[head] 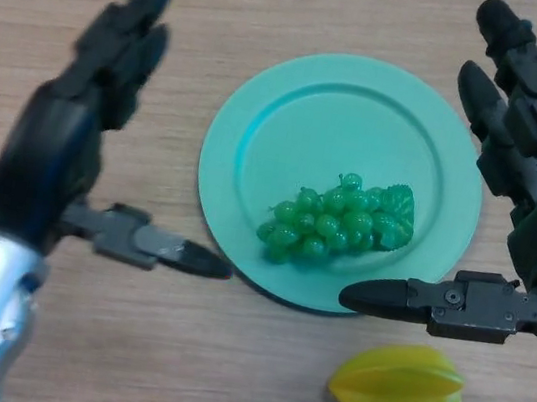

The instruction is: Pick up the green grapes and place it on the plate

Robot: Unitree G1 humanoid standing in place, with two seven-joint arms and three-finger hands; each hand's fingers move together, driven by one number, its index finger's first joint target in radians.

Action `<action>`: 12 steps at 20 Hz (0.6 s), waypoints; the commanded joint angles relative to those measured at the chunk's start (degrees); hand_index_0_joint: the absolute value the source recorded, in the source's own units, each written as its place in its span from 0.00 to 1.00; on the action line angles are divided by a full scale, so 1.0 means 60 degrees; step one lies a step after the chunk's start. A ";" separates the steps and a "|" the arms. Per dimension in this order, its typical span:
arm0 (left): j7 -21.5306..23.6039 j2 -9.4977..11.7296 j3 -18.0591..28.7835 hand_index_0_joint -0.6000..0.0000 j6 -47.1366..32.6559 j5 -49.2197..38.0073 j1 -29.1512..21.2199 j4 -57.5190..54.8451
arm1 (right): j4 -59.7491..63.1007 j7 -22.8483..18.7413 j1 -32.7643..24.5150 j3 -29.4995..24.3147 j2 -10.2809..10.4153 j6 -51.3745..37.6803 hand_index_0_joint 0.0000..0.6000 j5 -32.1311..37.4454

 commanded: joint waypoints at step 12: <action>-0.1116 0.0755 0.2310 1.00 0.1074 -0.0601 0.0270 -0.2280 | -0.0262 0.0185 0.0050 -0.0855 -0.0241 -0.2042 0.00 0.0487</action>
